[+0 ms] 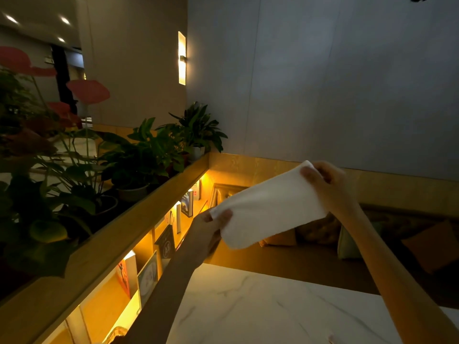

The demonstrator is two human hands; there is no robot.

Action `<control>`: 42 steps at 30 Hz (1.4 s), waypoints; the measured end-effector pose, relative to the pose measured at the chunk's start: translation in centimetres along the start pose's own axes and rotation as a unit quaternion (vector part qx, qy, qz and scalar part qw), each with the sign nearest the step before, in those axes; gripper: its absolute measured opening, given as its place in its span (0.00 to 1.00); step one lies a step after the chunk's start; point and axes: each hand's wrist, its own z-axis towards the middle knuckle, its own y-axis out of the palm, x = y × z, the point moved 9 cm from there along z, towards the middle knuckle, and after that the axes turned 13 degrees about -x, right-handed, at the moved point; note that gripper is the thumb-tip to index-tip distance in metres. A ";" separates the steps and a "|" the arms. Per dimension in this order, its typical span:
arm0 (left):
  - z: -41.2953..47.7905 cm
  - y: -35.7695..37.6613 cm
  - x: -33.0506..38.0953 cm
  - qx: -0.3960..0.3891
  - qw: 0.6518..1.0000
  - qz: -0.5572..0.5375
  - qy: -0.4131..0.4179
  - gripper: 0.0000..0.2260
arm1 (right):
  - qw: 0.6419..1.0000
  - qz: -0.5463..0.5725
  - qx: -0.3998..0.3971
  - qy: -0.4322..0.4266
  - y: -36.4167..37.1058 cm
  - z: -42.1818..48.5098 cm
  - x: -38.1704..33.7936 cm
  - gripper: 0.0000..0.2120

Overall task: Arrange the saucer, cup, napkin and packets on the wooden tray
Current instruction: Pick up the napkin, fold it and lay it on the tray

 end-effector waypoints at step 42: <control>1.5 1.0 -0.5 0.013 0.997 0.079 -0.017 0.06 | 0.935 0.321 -0.028 0.150 1.4 -8.3 9.0 0.16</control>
